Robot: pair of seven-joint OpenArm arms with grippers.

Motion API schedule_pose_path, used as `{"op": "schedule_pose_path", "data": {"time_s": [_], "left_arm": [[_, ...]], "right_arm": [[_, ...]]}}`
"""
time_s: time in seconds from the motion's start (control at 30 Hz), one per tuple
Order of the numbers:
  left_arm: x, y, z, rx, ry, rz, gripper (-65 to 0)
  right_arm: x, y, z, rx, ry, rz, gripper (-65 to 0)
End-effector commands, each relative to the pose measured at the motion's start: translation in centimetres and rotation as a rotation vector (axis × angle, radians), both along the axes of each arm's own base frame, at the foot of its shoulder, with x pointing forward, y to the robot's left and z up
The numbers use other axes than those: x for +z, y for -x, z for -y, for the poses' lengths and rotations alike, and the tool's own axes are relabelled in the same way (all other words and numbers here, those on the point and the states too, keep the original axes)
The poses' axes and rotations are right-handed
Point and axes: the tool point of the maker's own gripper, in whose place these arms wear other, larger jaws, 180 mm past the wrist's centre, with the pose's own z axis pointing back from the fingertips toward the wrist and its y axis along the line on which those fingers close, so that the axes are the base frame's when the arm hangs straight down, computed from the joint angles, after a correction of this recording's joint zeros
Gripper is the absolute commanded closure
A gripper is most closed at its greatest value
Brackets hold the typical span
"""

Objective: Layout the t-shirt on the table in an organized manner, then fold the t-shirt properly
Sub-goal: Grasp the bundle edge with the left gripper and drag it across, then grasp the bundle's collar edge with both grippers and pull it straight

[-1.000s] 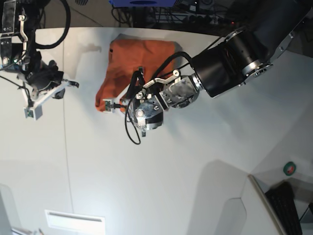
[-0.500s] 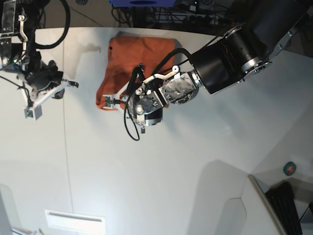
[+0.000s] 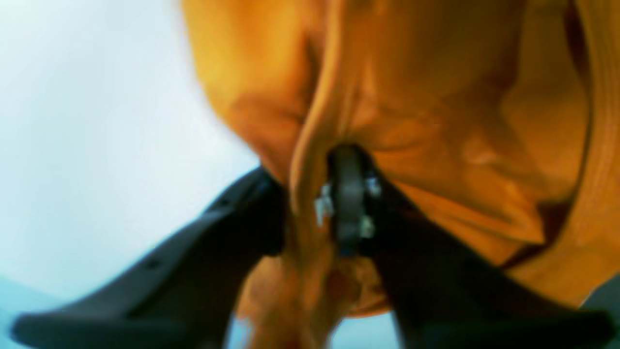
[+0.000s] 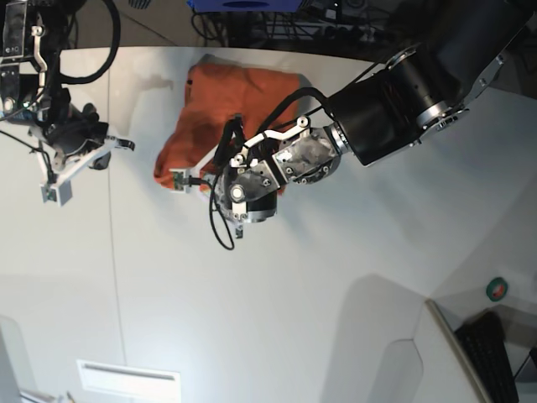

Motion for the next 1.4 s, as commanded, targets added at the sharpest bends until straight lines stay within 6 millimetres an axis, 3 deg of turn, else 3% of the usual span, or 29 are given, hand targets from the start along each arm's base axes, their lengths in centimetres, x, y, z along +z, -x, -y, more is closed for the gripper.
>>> {"op": "schedule_pose_path", "data": {"time_s": [0.0,0.23,0.33,0.43,0.47,0.53,0.6,0.67,0.8,0.9,1.13,1.27,1.37], "left_arm": [[2.0,-1.7,1.4,-0.009,0.043,0.051,-22.5],[2.3,-2.0,1.5,-0.011,0.046,0.061,-50.4],[3.0,-3.0,1.2,0.026,0.056,0.071,-54.3],[6.1,-6.1,0.4,0.172,0.141,0.103,-53.8],[7.5,-6.5,0.5,0.207,0.193,0.113,-52.0],[10.0,-6.8,-0.1,0.257,0.280,0.137,-42.1],[11.6,-6.1,-1.0,0.296,0.358,0.156,-23.2],[12.2,-4.7,-1.8,0.330,0.404,0.166,0.0],[9.8,-1.0,-3.7,0.414,0.388,0.130,0.0],[7.7,1.0,-4.9,0.446,0.330,0.107,0.0],[6.9,4.5,-5.4,0.445,0.296,0.105,0.0],[5.7,6.7,-4.9,0.443,0.293,0.046,0.0],[5.2,7.6,-4.9,0.446,0.291,0.022,0.0]], "right_arm": [[0.9,-0.8,0.3,0.001,0.007,0.043,0.0],[0.9,-0.8,0.5,0.003,0.013,0.043,0.0],[0.9,-0.7,0.4,0.006,0.012,0.036,0.0],[0.5,0.3,0.2,0.014,0.011,0.018,0.0],[0.8,0.6,0.0,0.020,0.012,0.025,0.0],[0.9,1.4,-0.5,0.029,0.008,0.021,0.0],[1.1,2.4,-1.3,0.051,0.000,0.012,0.0],[0.7,3.4,-3.8,0.126,-0.025,-0.007,0.0],[-0.1,5.7,-8.9,0.293,-0.074,-0.055,0.0],[-0.3,7.0,-11.4,0.369,-0.106,-0.078,0.0],[-0.5,8.9,-14.7,0.455,-0.155,-0.107,0.0],[-1.1,9.8,-15.6,0.479,-0.168,-0.133,0.0],[-2.0,9.4,-16.0,0.486,-0.165,-0.146,0.0]]}}
